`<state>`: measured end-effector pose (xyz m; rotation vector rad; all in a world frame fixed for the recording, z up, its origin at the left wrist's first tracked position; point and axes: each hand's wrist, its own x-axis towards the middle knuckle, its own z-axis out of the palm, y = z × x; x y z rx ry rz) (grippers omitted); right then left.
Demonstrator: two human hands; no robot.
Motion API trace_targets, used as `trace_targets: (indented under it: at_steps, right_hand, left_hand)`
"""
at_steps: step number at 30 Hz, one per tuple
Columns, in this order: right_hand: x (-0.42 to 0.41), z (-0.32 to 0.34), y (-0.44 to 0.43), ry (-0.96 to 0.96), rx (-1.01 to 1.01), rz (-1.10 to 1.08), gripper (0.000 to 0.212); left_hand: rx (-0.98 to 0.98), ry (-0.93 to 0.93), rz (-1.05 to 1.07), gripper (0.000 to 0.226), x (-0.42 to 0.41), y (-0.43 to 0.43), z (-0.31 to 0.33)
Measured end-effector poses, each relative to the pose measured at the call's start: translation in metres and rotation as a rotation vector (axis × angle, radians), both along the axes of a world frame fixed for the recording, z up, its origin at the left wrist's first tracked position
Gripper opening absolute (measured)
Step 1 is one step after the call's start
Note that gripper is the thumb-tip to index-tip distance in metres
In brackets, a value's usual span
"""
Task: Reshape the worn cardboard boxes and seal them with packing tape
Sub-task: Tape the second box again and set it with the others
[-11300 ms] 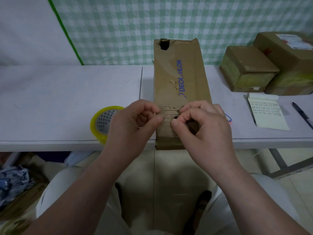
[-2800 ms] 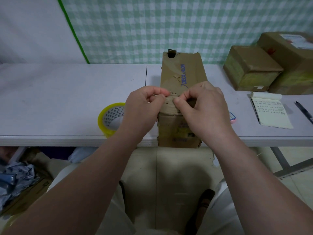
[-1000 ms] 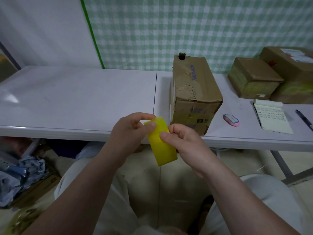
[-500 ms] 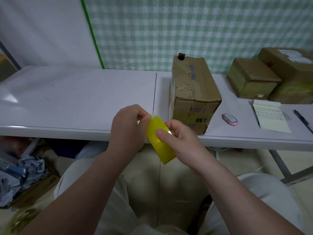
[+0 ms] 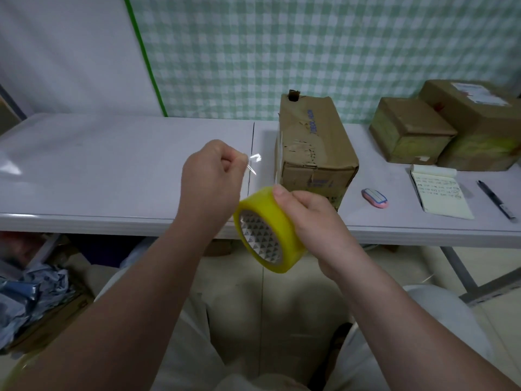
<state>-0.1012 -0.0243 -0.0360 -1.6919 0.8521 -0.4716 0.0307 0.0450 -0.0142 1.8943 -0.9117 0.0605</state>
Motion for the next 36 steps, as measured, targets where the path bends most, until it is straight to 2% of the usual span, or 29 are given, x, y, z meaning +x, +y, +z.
trace_targets:
  at_steps: [2, 4, 7, 9, 12, 14, 22, 27, 32, 36]
  right_hand:
    - [-0.002, 0.002, 0.003, -0.06, 0.085, 0.027, 0.041]
    - [-0.002, 0.001, 0.006, -0.061, 0.068, 0.04, 0.04]
    - [0.004, 0.001, 0.01, 0.001, -0.024, 0.009, 0.034]
    - [0.008, 0.002, 0.011, 0.045, -0.091, -0.021, 0.04]
    - [0.009, -0.001, 0.01, 0.156, -0.178, -0.014, 0.042]
    - [0.005, -0.006, 0.01, 0.2, -0.161, -0.023, 0.043]
    - [-0.014, 0.005, 0.0, -0.008, -0.032, -0.26, 0.047]
    - [-0.026, 0.012, -0.011, -0.066, 0.059, -0.396, 0.046]
    - [-0.04, 0.014, -0.029, -0.045, 0.01, -0.432, 0.049]
    - [-0.054, 0.025, -0.05, -0.026, -0.073, -0.442, 0.06]
  left_hand:
    - [-0.03, 0.131, 0.033, 0.02, 0.01, -0.004, 0.0]
    - [-0.032, 0.149, 0.058, 0.02, 0.014, -0.005, 0.0]
    - [0.02, -0.041, 0.061, 0.017, 0.007, -0.004, 0.001]
    - [0.011, -0.174, 0.059, 0.017, -0.001, -0.001, 0.003]
    - [-0.059, -0.283, 0.092, 0.016, -0.006, 0.0, 0.015]
    - [-0.049, -0.35, 0.039, 0.016, -0.01, -0.002, 0.025]
    - [-0.023, -0.073, -0.244, 0.017, 0.013, -0.047, 0.043]
    - [0.052, 0.071, -0.412, 0.02, 0.01, -0.084, 0.04]
    - [0.103, 0.144, -0.372, 0.02, 0.008, -0.101, 0.024]
    - [0.107, 0.045, -0.233, 0.017, -0.006, -0.107, 0.02]
